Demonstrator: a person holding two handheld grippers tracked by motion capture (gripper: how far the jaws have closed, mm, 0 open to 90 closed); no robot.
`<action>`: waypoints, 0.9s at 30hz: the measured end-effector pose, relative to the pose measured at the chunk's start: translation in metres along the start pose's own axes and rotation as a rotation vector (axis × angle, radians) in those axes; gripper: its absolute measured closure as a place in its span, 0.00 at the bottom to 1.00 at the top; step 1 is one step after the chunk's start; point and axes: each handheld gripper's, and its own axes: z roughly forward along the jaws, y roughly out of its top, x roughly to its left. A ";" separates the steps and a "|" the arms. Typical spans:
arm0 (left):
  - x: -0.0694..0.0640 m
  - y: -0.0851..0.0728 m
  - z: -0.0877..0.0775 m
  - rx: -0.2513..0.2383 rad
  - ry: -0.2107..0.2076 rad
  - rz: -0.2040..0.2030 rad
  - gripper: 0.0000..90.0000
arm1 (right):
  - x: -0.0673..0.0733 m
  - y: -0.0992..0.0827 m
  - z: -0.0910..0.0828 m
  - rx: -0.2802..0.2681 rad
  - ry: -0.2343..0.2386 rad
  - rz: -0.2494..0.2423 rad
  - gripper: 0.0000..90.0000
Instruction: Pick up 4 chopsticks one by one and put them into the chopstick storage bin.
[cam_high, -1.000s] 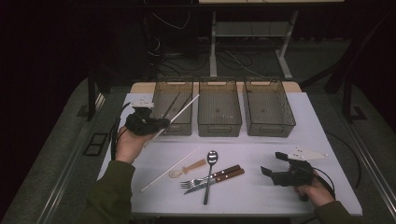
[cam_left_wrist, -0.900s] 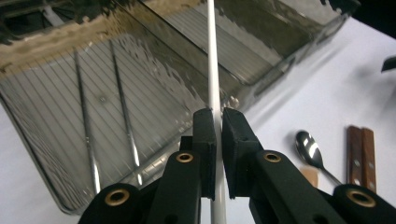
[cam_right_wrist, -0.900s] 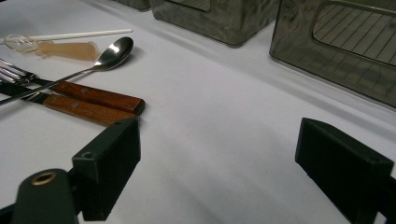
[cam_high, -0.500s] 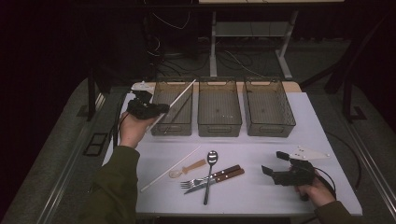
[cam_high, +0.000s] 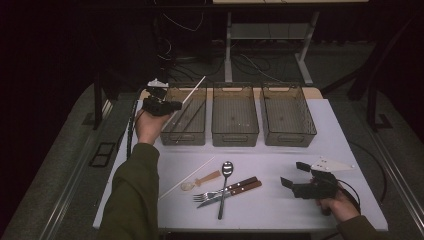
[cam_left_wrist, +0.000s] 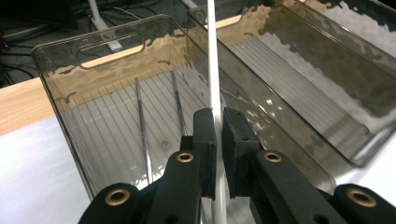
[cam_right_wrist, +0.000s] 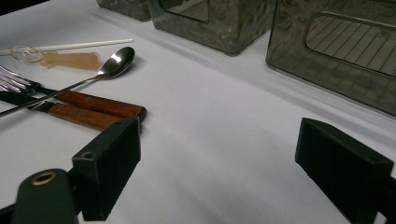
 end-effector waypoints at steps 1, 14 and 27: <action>0.001 0.000 0.003 0.000 0.003 -0.001 0.93 | 0.000 0.000 0.000 0.000 0.000 0.000 0.16; 0.005 -0.008 0.036 0.098 0.100 0.011 0.93 | 0.001 0.000 0.000 -0.002 0.008 -0.006 0.16; 0.005 -0.018 0.049 0.184 0.133 0.031 0.91 | 0.002 0.001 0.000 0.000 0.010 -0.003 0.16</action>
